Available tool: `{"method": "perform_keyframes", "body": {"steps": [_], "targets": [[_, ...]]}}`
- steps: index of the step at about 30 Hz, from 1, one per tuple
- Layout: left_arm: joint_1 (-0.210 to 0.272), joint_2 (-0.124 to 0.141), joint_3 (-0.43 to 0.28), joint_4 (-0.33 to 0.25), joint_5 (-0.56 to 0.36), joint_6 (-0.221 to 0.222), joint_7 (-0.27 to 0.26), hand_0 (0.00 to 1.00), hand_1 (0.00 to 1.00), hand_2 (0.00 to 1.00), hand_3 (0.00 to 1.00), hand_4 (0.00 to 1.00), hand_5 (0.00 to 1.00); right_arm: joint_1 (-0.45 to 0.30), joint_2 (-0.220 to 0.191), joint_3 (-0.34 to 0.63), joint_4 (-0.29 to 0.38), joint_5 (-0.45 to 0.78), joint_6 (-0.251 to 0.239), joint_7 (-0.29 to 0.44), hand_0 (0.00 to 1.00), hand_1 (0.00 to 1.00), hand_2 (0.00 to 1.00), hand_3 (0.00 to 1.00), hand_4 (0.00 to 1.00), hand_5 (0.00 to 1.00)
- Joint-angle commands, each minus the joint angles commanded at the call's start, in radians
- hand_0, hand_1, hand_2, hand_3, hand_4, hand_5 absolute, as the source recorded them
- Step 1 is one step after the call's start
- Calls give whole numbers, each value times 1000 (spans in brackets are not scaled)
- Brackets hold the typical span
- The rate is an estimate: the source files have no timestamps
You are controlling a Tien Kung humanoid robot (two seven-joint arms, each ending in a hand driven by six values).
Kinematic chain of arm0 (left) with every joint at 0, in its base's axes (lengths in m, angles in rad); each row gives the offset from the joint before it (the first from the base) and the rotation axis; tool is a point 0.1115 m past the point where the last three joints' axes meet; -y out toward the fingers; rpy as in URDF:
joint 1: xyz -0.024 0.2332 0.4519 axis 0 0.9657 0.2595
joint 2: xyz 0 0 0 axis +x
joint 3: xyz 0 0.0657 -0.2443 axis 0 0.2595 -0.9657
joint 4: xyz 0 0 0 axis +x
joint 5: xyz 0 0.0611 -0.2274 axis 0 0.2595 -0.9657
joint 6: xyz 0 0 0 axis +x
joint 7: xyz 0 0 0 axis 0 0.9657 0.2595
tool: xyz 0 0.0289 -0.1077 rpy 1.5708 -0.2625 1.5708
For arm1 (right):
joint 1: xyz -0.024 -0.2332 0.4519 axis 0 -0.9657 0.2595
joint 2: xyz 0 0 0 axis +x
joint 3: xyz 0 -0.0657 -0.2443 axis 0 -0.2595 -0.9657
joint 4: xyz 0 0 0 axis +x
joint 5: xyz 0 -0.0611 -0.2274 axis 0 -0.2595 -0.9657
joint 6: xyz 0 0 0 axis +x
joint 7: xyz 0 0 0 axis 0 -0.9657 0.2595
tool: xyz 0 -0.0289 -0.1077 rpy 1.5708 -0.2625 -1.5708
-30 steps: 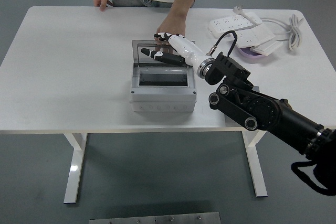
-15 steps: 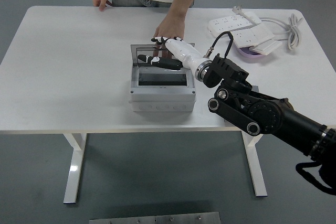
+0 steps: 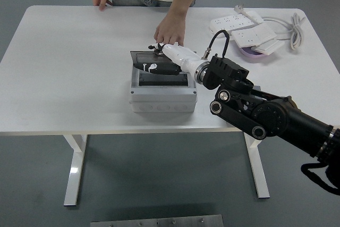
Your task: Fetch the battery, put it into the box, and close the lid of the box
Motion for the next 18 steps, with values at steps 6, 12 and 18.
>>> {"method": "perform_keyframes", "body": {"steps": [6, 12, 18], "targets": [[0, -1, -3, 0, 4, 0, 2, 640, 712, 566, 556, 664, 38, 5, -3, -3, 7, -8, 7, -9, 380, 590, 630, 839, 998, 998], [-2, -2, -9, -1, 10, 1, 7, 639, 712, 567, 557, 661, 40, 10, -6, -5, 9, -17, 9, -16, 268, 570, 600, 826, 998, 998], [-2, -2, -12, -1, 14, 1, 10, 640, 713, 569, 557, 661, 40, 11, -5, -8, 9, -17, 9, -17, 225, 548, 590, 826, 998, 998]]}}
